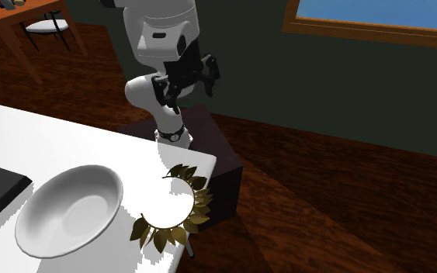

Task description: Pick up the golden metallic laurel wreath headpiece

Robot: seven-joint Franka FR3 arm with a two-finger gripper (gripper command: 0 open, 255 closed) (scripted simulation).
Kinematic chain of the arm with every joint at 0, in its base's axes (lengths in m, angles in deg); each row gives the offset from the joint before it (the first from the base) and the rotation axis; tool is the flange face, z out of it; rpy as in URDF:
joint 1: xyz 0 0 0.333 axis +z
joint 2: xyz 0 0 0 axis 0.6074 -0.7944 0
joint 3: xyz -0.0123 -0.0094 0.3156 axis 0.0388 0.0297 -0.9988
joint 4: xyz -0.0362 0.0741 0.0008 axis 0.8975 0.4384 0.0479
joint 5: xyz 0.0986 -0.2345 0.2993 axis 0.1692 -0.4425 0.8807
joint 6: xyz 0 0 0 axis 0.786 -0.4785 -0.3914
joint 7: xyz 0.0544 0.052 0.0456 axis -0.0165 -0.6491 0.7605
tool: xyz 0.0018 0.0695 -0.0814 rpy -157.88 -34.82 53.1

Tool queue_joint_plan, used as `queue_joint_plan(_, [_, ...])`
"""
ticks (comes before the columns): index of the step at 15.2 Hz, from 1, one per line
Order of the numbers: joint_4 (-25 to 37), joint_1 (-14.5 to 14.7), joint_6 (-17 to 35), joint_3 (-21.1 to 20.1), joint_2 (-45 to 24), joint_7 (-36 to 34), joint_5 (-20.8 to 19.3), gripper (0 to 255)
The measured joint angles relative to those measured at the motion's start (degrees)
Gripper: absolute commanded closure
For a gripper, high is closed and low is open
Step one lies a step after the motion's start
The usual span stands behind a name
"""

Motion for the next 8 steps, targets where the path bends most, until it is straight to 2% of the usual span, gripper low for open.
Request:
queue_joint_plan(3, [-0.1,-0.2,1.6,0.4,-1.8,0.4,-0.1,0])
queue_joint_plan(8, [1.0,-1.1,8.0,2.3,-10.4,2.1,-0.5,0])
